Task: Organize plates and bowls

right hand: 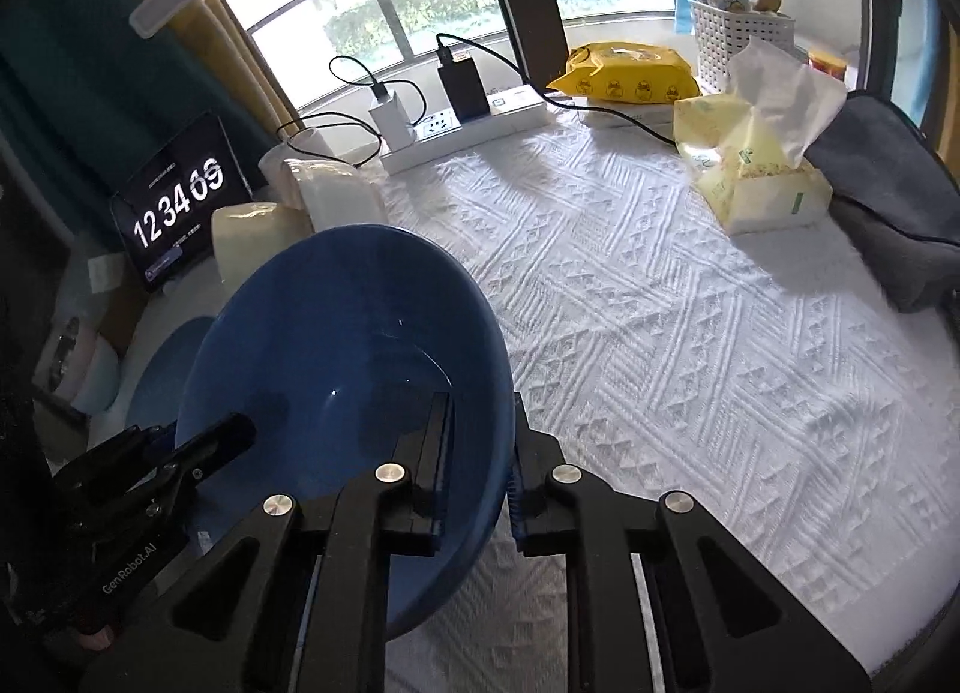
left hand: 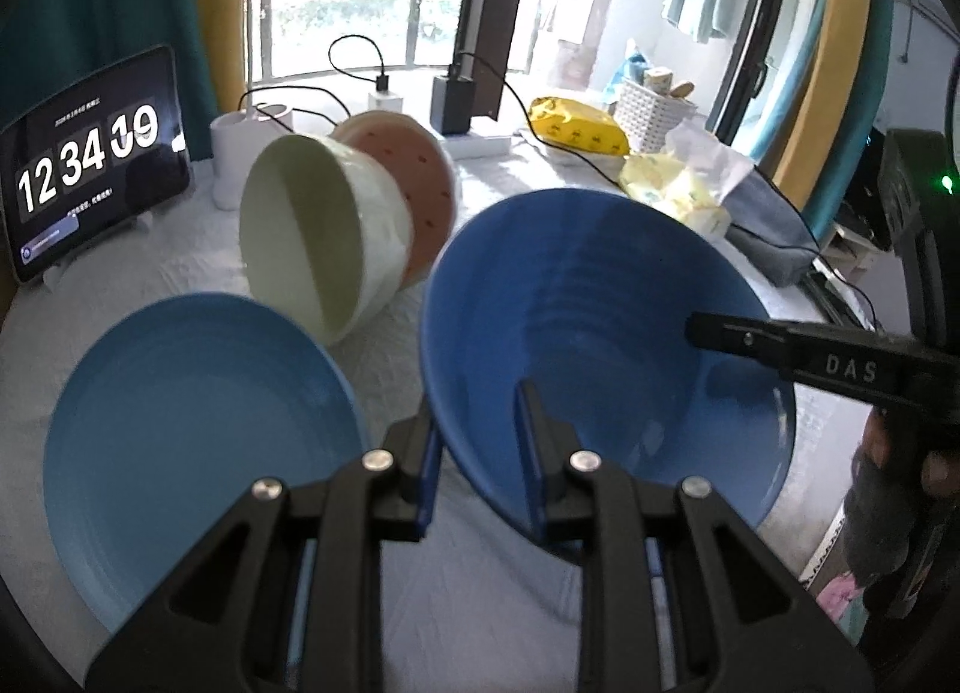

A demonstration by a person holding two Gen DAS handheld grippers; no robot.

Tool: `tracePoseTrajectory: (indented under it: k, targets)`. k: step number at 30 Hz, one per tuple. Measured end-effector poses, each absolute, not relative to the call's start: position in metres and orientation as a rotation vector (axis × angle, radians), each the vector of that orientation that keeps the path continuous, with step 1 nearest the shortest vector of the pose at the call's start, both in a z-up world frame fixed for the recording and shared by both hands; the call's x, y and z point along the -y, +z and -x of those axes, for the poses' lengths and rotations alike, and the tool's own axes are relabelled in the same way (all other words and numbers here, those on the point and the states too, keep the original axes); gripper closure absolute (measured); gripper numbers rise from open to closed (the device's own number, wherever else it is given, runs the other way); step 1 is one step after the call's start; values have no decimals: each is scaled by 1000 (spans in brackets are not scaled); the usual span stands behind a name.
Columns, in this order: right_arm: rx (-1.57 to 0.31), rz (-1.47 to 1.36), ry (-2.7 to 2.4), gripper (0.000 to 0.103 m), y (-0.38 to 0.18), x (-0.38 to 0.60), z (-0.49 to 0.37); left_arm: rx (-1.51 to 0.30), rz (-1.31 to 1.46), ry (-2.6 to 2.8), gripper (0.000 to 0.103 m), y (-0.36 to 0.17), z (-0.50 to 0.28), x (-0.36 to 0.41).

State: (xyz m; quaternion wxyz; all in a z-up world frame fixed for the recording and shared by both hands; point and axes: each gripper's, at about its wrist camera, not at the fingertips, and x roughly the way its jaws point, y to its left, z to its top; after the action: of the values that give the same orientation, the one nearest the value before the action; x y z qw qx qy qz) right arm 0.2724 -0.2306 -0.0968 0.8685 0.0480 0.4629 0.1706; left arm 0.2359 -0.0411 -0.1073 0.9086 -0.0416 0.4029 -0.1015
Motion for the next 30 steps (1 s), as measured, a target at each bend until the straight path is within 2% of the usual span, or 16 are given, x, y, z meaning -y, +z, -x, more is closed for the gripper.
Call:
tracePoseTrajectory:
  k: [12, 30]
  targets:
    - [-1001, -108, 287, 86, -108, 239, -273, -881, 70, -207, 78, -118, -238, 50]
    - [-810, -28, 208, 79, -51, 236, -251, -775, 131, -151, 66, -88, -217, 11]
